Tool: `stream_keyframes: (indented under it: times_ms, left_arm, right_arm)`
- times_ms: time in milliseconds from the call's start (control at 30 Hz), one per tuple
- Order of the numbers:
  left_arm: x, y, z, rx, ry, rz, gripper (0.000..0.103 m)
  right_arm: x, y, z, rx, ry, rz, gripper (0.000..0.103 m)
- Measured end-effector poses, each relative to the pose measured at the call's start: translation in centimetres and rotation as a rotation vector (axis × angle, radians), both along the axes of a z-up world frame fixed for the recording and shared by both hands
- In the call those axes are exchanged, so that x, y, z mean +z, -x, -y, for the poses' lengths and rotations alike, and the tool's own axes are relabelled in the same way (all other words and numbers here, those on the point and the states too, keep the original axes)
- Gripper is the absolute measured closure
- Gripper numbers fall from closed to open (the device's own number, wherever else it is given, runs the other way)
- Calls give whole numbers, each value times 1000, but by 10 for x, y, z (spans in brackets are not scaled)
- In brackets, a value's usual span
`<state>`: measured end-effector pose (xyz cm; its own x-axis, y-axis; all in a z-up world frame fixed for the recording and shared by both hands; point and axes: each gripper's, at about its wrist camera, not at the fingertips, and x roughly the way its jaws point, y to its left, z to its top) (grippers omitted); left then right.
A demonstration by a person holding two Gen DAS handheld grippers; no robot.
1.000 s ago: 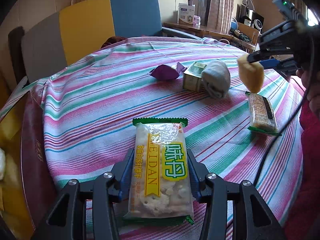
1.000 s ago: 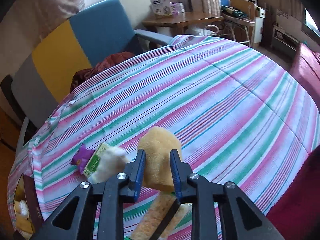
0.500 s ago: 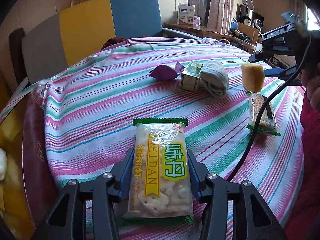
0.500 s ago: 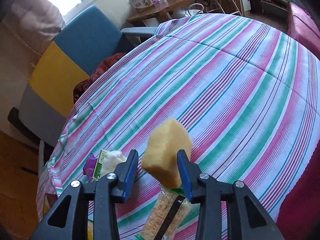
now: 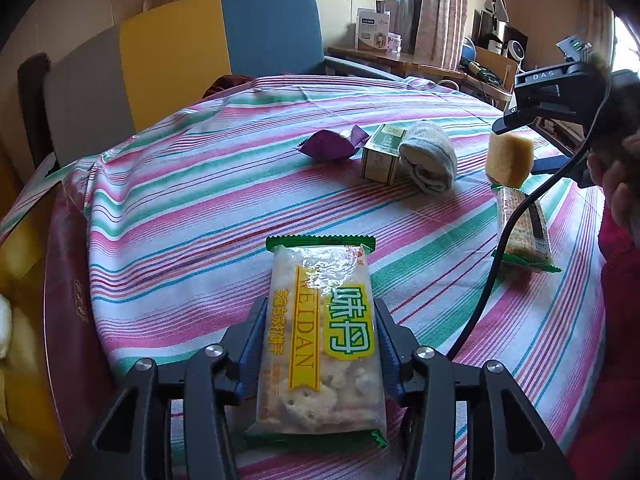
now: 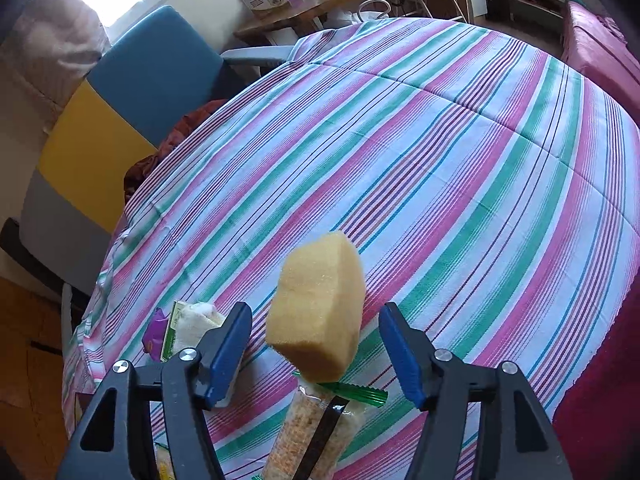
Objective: Organize objects
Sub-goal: 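Lift the yellow sponge off the cloth with the right gripper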
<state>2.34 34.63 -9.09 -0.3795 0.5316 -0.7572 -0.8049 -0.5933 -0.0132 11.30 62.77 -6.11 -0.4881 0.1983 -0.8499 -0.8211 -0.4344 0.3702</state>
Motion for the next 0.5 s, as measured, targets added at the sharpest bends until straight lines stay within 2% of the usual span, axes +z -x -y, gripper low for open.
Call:
stream_keyframes:
  times_ms: [67, 100, 200, 500]
  left_arm:
    - [0, 0, 0, 0, 0, 0, 52]
    - [0, 0, 0, 0, 0, 0, 52]
    - [0, 0, 0, -1, 0, -1, 52]
    - [1, -3, -1, -4, 20, -22, 52]
  right_arm:
    - [-3, 4, 2, 18, -10, 43, 66]
    - [-2, 5, 4, 19, -27, 57, 67]
    - [2, 7, 7, 23, -73, 82, 69]
    - [4, 9, 8, 29, -98, 83, 69]
